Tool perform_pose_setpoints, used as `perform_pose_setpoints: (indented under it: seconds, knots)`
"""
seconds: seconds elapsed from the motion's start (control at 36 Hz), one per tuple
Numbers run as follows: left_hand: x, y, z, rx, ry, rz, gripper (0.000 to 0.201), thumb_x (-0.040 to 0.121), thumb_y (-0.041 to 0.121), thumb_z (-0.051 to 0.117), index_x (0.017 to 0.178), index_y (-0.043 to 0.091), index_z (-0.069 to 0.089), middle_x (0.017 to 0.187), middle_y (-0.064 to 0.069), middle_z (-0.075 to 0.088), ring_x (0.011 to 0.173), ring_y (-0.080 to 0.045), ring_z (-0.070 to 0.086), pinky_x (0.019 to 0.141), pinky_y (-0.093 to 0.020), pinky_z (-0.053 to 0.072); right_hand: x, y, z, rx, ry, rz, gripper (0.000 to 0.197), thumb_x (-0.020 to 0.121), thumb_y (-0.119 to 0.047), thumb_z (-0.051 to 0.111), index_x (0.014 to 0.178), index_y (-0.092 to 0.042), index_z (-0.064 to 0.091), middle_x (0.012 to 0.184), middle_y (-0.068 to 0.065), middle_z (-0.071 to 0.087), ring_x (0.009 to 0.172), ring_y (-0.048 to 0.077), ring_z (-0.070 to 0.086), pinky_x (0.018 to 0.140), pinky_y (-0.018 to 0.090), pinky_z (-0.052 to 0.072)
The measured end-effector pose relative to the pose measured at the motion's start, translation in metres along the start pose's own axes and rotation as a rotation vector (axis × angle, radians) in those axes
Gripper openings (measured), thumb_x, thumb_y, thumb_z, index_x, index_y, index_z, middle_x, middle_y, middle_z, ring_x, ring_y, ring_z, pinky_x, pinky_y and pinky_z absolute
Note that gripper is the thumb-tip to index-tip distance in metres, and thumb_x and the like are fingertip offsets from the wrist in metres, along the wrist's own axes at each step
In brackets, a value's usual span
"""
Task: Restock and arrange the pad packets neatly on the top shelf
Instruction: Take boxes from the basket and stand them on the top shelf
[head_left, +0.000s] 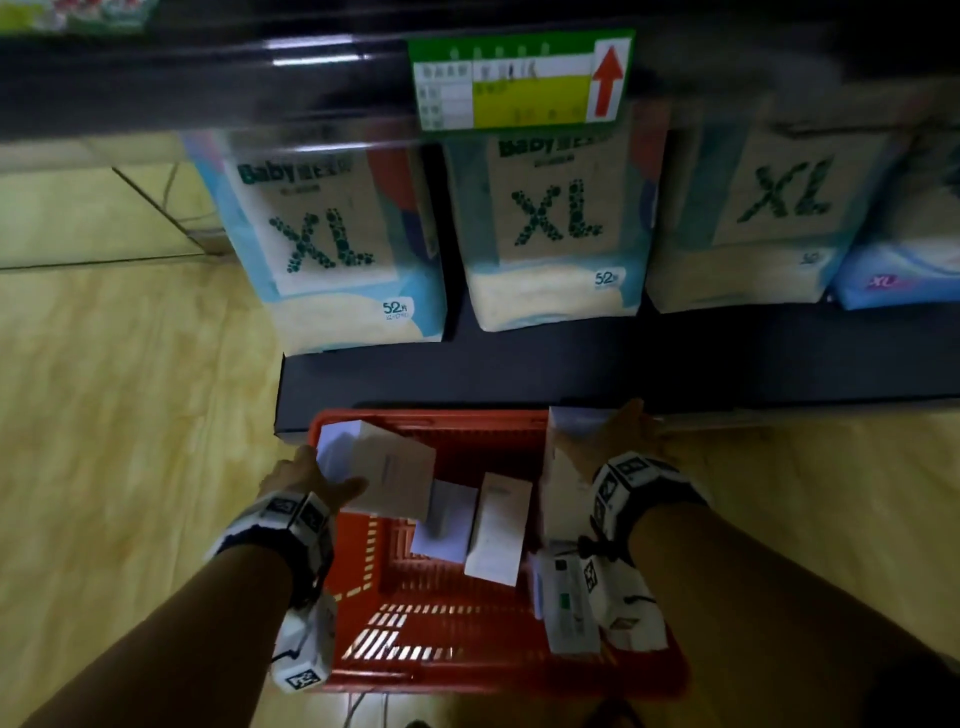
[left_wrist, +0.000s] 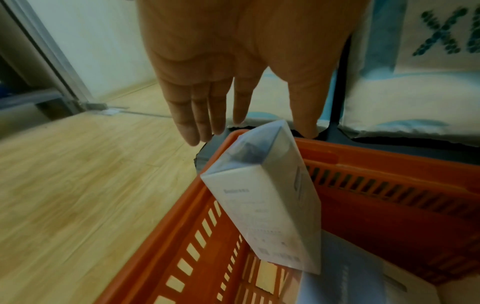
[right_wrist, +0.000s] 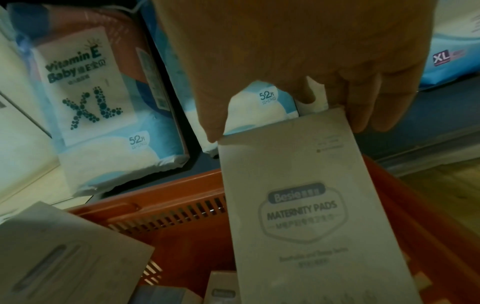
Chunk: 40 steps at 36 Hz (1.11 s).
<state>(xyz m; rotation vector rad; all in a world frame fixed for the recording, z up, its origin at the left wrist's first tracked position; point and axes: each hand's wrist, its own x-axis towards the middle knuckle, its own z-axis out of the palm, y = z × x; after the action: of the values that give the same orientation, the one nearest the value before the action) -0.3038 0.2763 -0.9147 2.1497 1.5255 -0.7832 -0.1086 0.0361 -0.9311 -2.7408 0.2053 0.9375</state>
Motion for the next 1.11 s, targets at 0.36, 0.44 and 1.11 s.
perform_pose_setpoints:
  seconds: [0.36,0.44,1.11]
  knots:
    - [0.008,0.019,0.036,-0.308,0.007,-0.271,0.085,0.072,0.054,0.072,0.133,0.011,0.032,0.123,-0.020,0.043,0.108,-0.040,0.048,0.086,-0.053,0.046,0.027,0.012,0.025,0.092,-0.118,-0.087,0.098,0.077,-0.057,0.068,0.148,-0.006,0.024,0.152,0.021,0.027,0.139,0.037,0.030,0.115,0.049,0.027]
    - [0.009,0.025,0.036,-0.224,0.029,-0.269,0.074,0.075,0.050,0.069,0.129,0.009,0.039,0.114,-0.018,0.042,0.106,-0.037,0.047,0.091,-0.051,0.045,0.029,0.008,0.026,0.098,-0.200,-0.114,0.089,0.078,-0.058,0.065,0.148,-0.018,0.031,0.157,0.014,0.021,0.143,0.036,0.023,0.116,0.049,0.023]
    - [-0.140,0.018,-0.109,-0.107,0.181,0.250,0.087,0.055,0.046,0.082,0.127,0.022,0.040,0.126,-0.014,0.039,0.116,-0.037,0.040,0.093,-0.042,0.041,-0.117,-0.021,-0.114,-0.477,0.160,-0.462,0.093,0.080,-0.060,0.056,0.148,-0.010,0.018,0.146,0.020,0.029,0.133,0.036,0.032,0.111,0.047,0.027]
